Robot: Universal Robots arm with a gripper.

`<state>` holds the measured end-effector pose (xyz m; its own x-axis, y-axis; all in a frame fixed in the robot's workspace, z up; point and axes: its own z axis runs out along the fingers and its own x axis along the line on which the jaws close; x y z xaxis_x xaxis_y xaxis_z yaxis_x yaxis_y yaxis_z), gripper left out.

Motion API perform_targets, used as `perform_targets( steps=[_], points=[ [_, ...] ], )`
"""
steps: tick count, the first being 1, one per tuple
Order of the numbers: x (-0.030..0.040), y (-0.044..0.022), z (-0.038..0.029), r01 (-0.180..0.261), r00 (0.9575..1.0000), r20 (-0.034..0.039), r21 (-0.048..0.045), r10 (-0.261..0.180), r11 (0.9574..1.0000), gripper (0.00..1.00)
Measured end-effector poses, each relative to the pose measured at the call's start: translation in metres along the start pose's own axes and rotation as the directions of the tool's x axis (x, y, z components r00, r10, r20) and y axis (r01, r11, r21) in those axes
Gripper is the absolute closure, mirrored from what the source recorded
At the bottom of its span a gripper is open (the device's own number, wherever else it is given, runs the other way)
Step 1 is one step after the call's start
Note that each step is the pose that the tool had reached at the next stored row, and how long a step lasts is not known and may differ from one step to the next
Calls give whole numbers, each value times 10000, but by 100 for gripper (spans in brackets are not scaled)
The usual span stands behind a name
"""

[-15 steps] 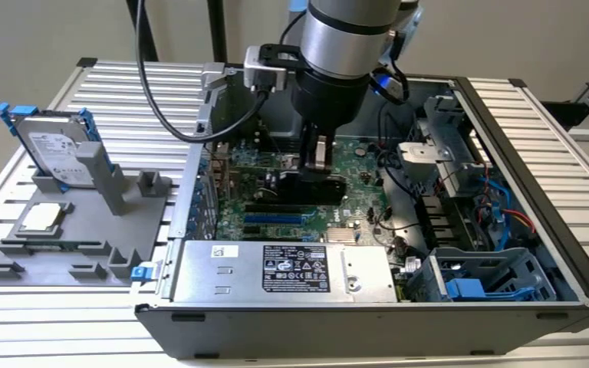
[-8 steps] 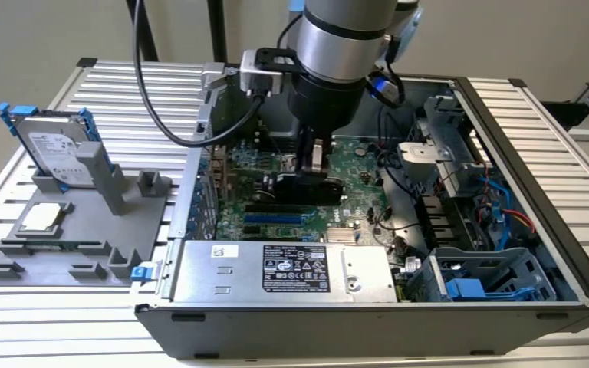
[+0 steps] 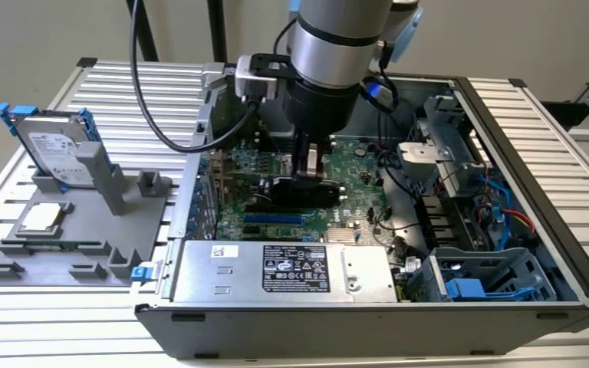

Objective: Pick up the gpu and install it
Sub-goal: 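Insert the gpu into the slot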

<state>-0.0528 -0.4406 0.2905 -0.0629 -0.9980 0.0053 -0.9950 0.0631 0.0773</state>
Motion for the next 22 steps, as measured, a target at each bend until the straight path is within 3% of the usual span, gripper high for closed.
perform_targets(
  steps=[17, 22],
  points=[
    [18, 75, 125, 46, 10000, -3, 0, -46, 10000, 100],
    [17, 76, 128, 46, 10000, -4, -15, -46, 10000, 100]
  ],
)
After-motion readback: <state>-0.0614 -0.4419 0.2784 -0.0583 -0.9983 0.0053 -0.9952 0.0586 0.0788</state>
